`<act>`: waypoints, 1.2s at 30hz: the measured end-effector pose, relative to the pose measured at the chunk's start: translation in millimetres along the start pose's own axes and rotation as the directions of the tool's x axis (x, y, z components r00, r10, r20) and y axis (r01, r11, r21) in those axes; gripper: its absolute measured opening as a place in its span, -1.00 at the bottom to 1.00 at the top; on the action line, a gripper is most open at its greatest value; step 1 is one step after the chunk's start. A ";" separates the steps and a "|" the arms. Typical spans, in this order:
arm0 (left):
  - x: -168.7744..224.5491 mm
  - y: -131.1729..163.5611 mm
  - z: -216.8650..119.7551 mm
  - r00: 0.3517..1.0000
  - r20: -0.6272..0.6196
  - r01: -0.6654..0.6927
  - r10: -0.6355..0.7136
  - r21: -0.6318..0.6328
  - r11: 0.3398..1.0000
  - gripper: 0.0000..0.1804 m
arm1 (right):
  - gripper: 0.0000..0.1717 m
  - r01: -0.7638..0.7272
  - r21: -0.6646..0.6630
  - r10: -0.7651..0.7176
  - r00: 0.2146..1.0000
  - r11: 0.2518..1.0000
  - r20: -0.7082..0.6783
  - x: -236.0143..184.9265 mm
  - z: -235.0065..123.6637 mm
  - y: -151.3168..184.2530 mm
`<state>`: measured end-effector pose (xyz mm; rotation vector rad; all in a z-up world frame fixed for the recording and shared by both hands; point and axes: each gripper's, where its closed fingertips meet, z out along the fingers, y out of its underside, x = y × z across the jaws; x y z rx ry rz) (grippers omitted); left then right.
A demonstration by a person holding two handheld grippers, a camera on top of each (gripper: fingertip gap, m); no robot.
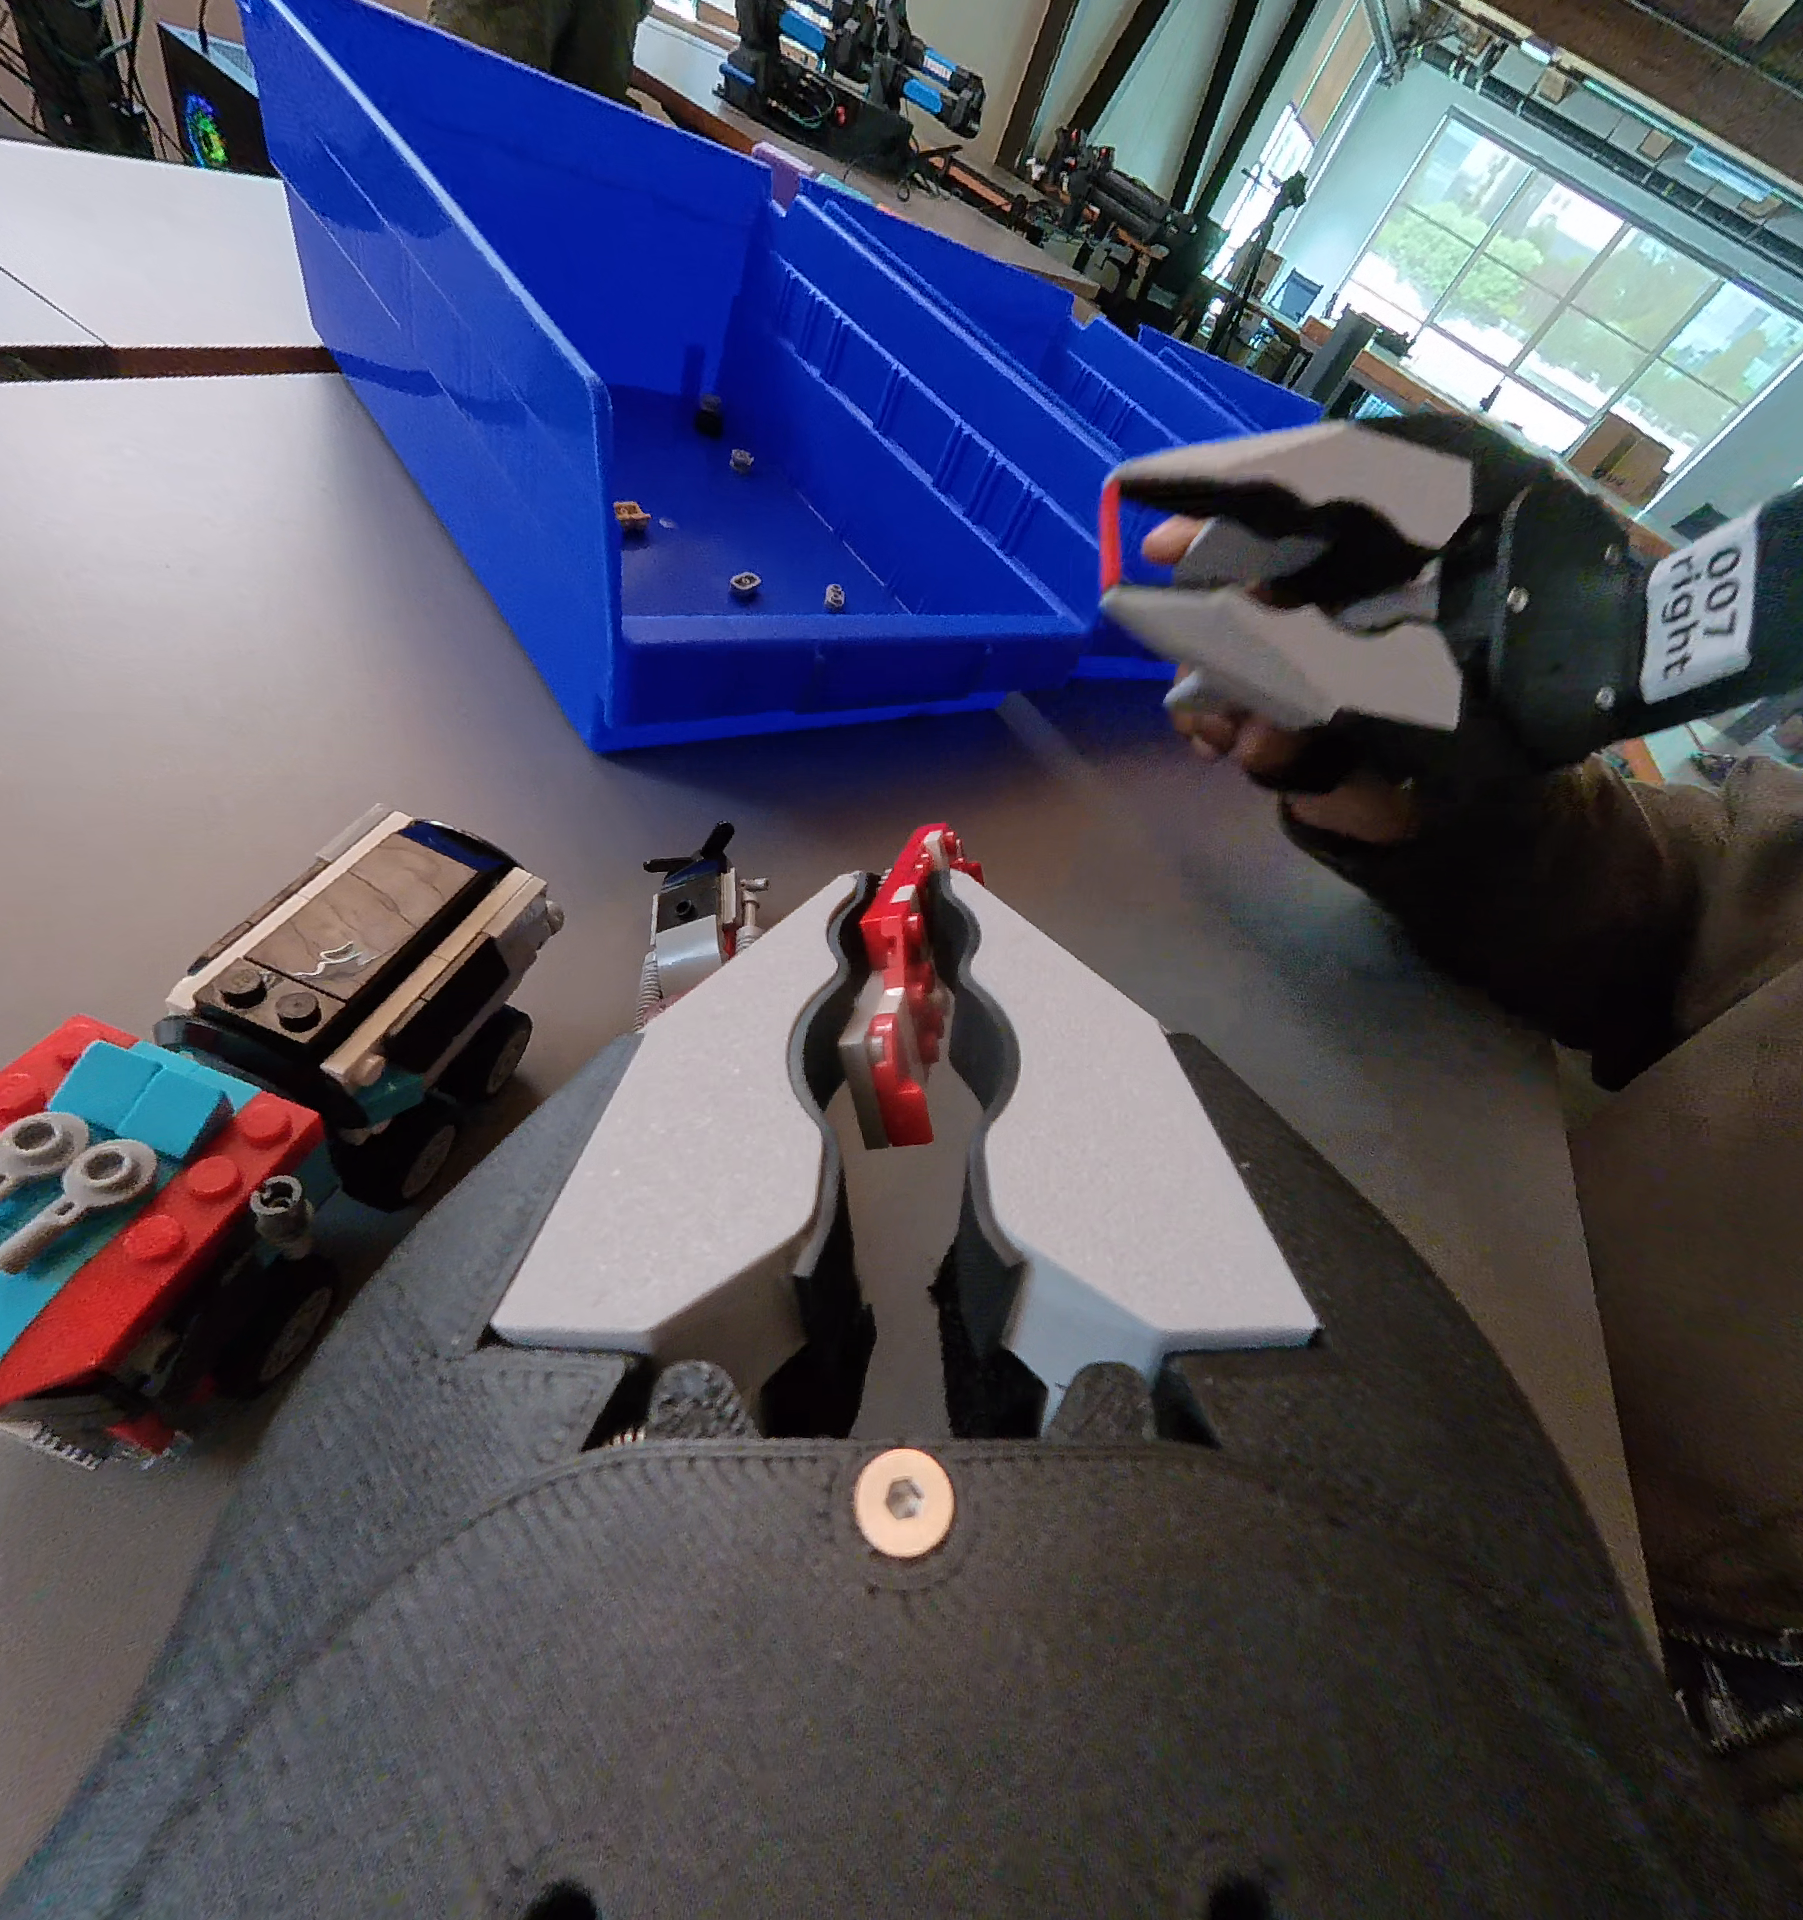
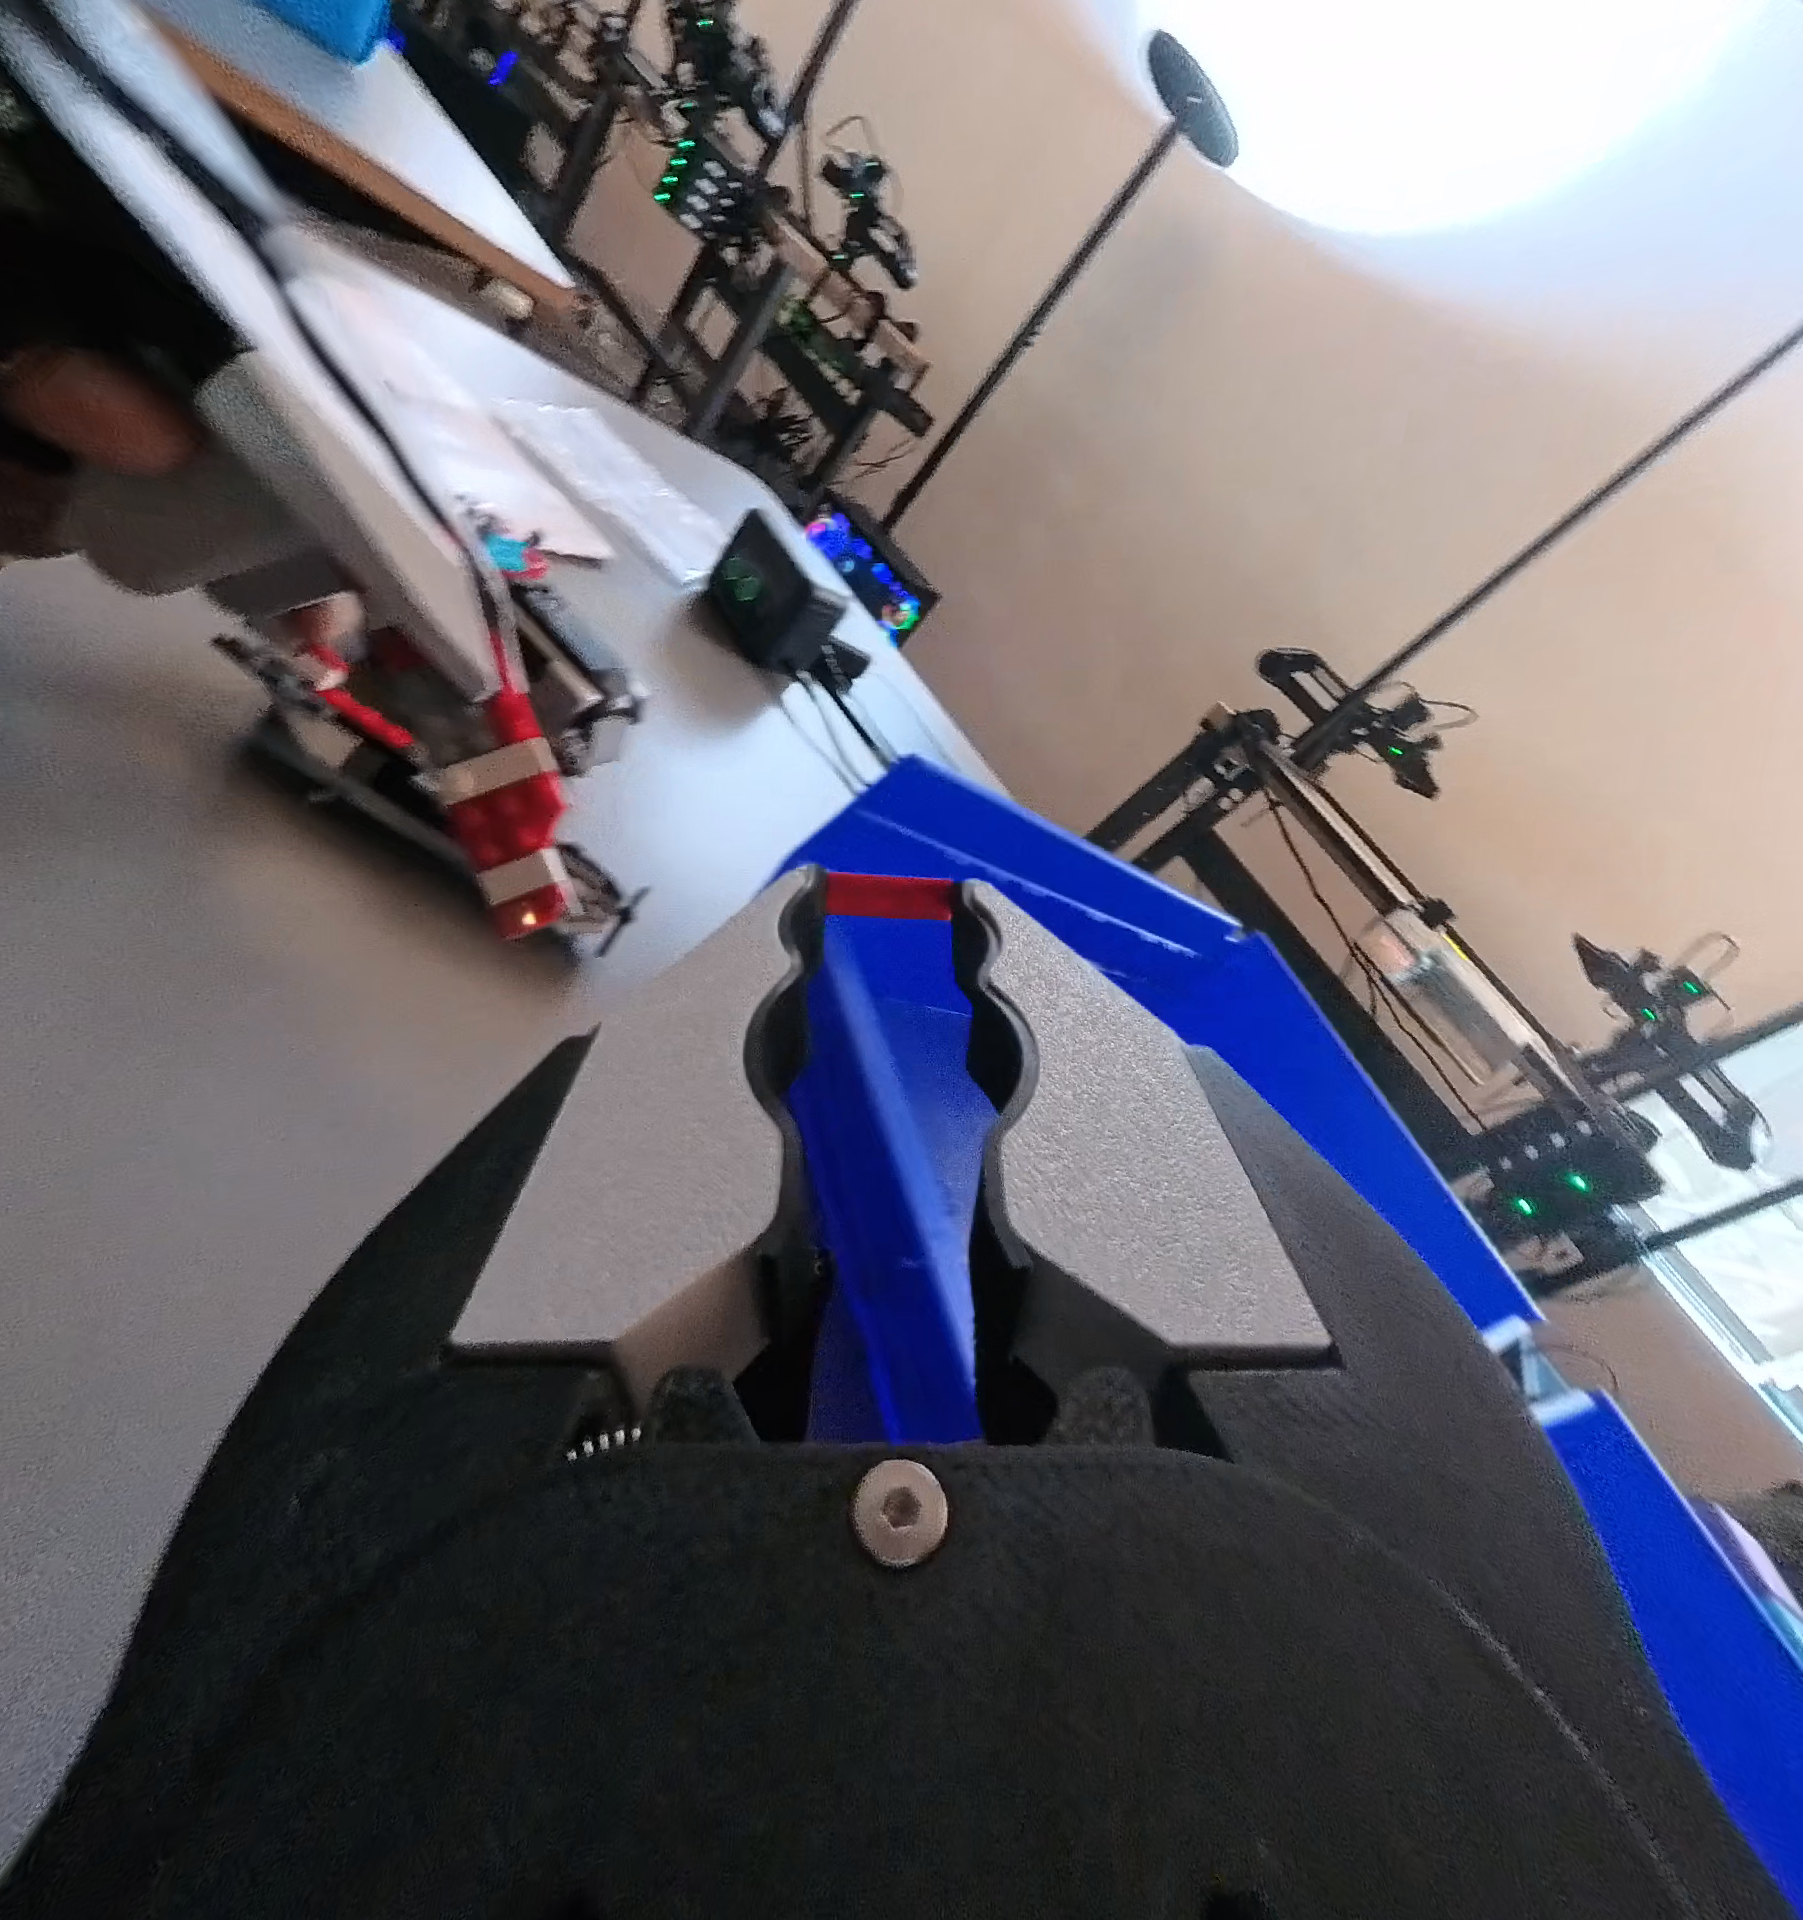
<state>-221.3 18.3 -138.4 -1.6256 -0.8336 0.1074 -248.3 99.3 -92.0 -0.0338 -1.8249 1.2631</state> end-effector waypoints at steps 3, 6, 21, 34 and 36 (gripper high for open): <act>2.2 -2.0 -0.3 1.000 -0.006 -0.012 0.012 0.010 1.000 -0.88 | -0.72 -0.033 0.016 0.035 0.993 0.999 -0.114 43.2 -23.0 -7.3; 3.3 -3.7 -0.9 1.000 -0.010 -0.016 0.017 0.016 1.000 -0.88 | -0.72 -0.052 -0.006 0.048 0.962 0.999 -0.267 98.3 -55.1 -3.7; 7.4 -3.7 0.6 0.999 -0.027 -0.020 0.021 0.018 1.000 -0.88 | -0.71 -0.556 -0.546 0.397 0.831 0.627 -0.390 121.2 -102.6 173.9; 8.7 -2.3 3.0 1.000 -0.030 -0.004 0.004 0.012 1.000 -0.88 | -0.70 -0.538 -0.575 0.391 0.843 0.617 -0.369 115.6 -103.6 177.8; 8.8 -2.1 3.2 0.999 -0.038 0.011 -0.011 0.012 1.000 -0.88 | -0.70 -0.533 -0.563 0.388 0.846 0.631 -0.366 117.3 -103.5 173.6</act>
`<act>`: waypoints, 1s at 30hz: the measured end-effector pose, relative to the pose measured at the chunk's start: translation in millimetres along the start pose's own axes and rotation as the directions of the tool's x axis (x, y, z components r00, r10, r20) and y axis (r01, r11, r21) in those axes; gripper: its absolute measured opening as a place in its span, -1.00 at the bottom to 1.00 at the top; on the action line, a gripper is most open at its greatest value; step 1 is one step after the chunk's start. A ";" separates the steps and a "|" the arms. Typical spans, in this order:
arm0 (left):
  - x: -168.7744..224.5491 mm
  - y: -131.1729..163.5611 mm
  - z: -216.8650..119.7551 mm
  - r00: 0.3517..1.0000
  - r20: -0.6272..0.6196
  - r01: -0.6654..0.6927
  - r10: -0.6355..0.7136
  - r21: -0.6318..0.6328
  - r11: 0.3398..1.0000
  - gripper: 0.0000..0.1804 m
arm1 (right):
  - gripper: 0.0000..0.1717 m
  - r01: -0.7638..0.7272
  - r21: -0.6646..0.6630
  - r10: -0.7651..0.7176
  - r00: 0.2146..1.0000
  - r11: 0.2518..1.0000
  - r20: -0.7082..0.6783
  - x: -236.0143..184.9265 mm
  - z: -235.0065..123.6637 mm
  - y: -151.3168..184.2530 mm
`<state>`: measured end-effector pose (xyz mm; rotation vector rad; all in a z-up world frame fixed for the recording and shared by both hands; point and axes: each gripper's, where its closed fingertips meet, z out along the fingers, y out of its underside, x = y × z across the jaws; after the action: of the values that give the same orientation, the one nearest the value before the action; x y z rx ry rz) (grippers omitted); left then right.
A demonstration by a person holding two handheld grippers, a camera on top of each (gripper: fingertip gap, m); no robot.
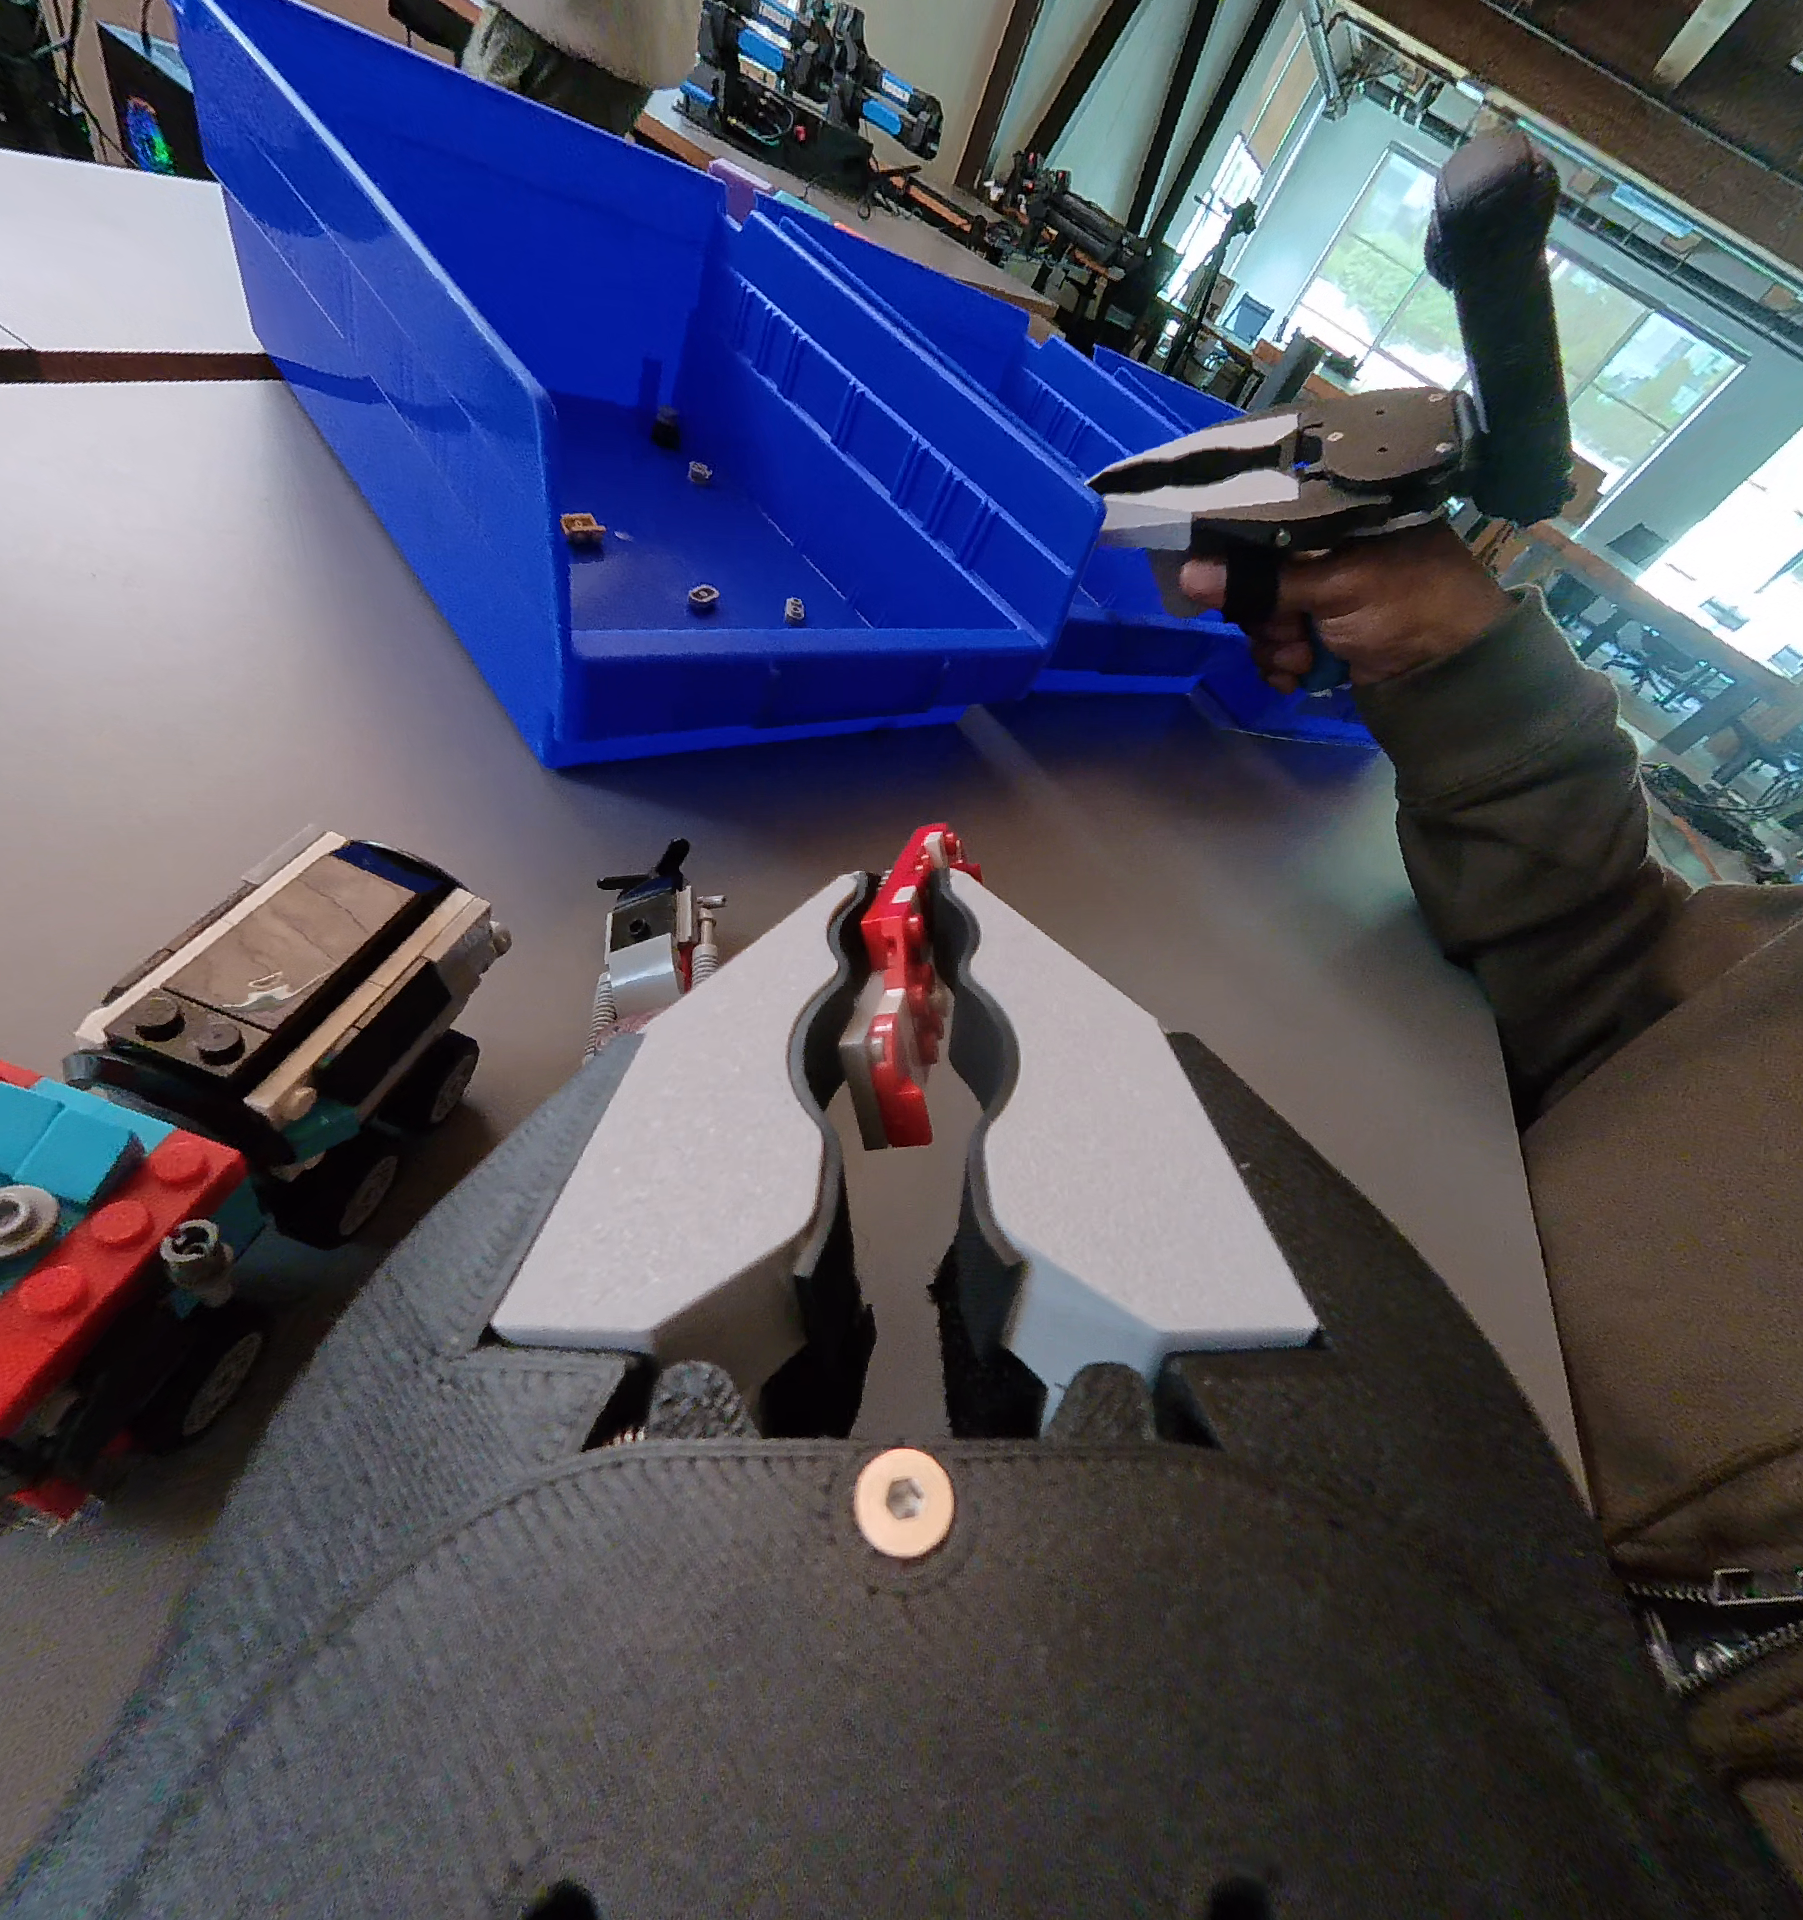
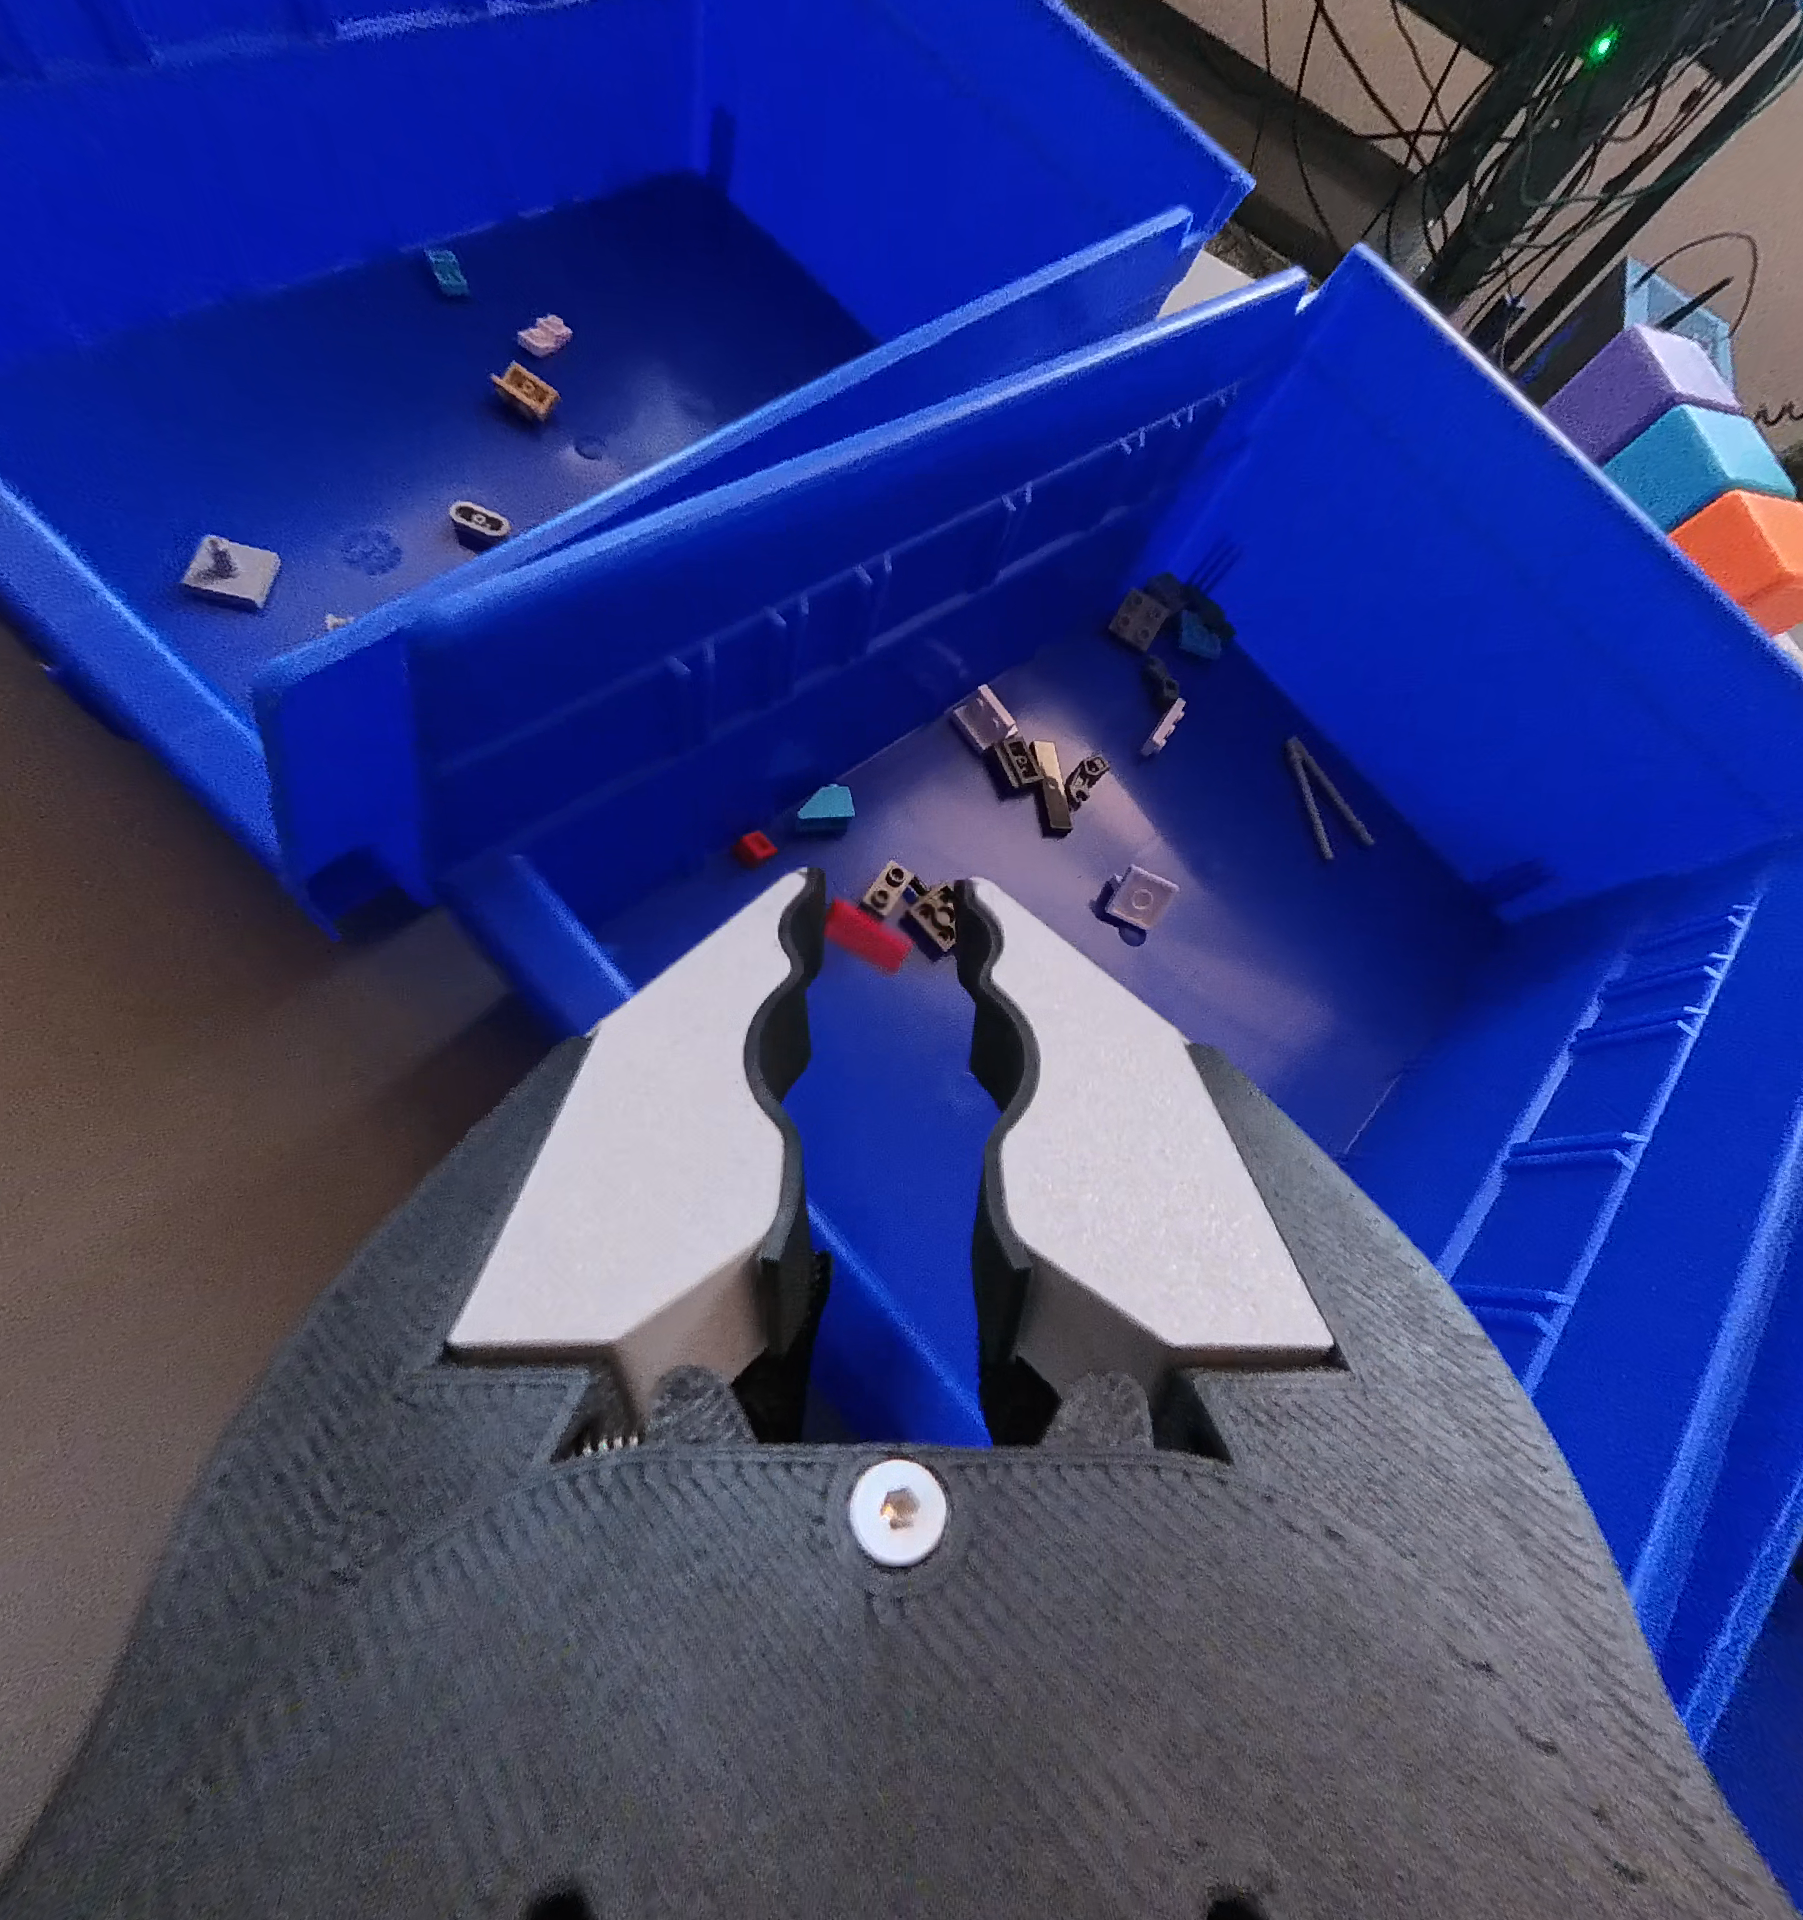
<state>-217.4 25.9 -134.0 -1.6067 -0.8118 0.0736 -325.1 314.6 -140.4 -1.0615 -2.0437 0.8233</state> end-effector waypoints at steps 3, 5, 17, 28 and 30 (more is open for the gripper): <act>-0.2 -0.1 -0.3 1.000 -0.004 0.009 -0.009 0.001 1.000 -0.88 | -0.69 0.017 0.011 -0.018 1.000 1.000 0.009 -2.5 -1.0 -2.1; 0.3 -1.0 -0.7 1.000 -0.004 0.010 -0.010 0.004 1.000 -0.88 | -0.69 0.035 0.054 -0.037 0.999 0.998 0.033 -8.7 -4.2 -10.4; 3.1 1.7 1.0 0.980 -0.058 0.191 -0.191 0.001 0.982 -0.88 | -0.81 0.307 0.551 -0.572 0.710 0.776 0.410 -188.6 -54.9 -50.9; 15.9 16.7 11.3 0.970 -0.059 0.233 -0.237 -0.068 0.970 -0.88 | -0.65 0.359 0.644 -0.666 0.672 0.676 0.324 -264.4 -46.3 -51.0; 18.5 19.0 13.6 0.980 -0.037 0.193 -0.196 -0.077 0.978 -0.88 | -0.65 0.394 0.655 -0.691 0.667 0.645 0.279 -272.6 -44.5 -51.0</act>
<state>-201.5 47.7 -146.8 -1.5833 -0.9422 -0.1322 -193.0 67.0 -151.4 0.1880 -2.1442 1.3183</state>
